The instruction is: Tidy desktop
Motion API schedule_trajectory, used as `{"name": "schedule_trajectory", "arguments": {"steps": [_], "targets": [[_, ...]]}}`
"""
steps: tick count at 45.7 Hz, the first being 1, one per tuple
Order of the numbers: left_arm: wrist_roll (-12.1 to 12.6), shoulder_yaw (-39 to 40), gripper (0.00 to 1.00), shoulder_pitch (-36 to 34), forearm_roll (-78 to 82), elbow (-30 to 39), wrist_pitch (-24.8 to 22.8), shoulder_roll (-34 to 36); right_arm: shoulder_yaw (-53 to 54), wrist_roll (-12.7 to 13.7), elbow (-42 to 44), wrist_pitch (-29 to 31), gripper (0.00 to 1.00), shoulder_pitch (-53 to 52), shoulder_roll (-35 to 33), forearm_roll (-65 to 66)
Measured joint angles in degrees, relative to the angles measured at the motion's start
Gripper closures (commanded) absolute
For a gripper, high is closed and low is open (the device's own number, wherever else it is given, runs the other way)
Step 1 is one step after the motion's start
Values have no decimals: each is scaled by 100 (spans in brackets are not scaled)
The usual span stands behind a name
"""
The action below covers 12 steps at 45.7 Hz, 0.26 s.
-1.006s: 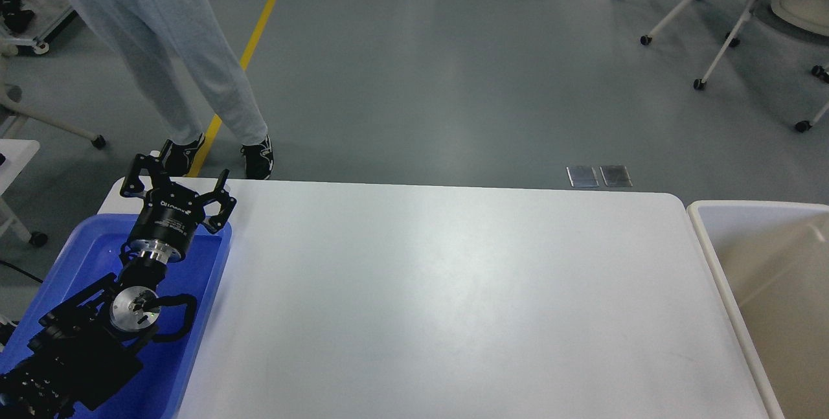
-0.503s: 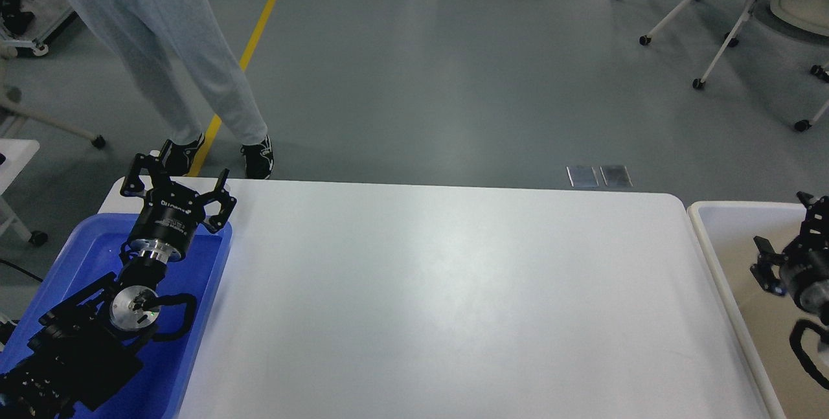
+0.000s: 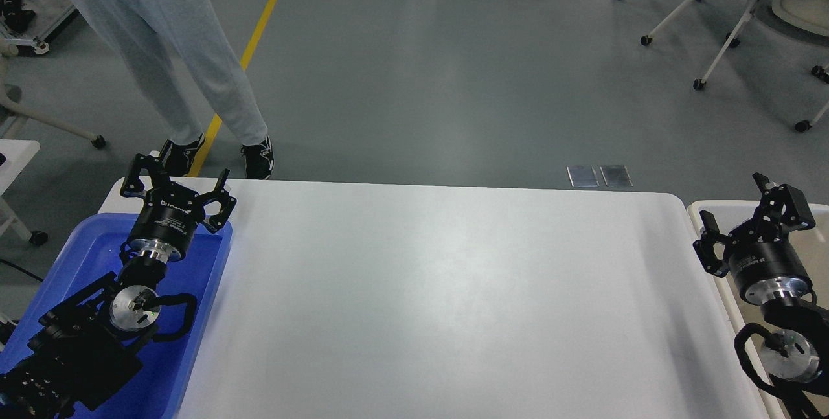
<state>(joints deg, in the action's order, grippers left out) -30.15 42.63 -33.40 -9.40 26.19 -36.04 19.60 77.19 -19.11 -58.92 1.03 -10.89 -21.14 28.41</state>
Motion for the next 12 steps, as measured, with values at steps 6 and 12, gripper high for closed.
{"name": "schedule_trajectory", "arguments": {"steps": [6, 12], "targets": [[0, 0, 0, 0, 0, 0, 0, 0, 39, -41, -29, 16, 1, -96, 255, 150], [0, 0, 0, 0, 0, 0, 0, 0, 62, -60, -8, 21, 1, -192, 436, 239]]}}
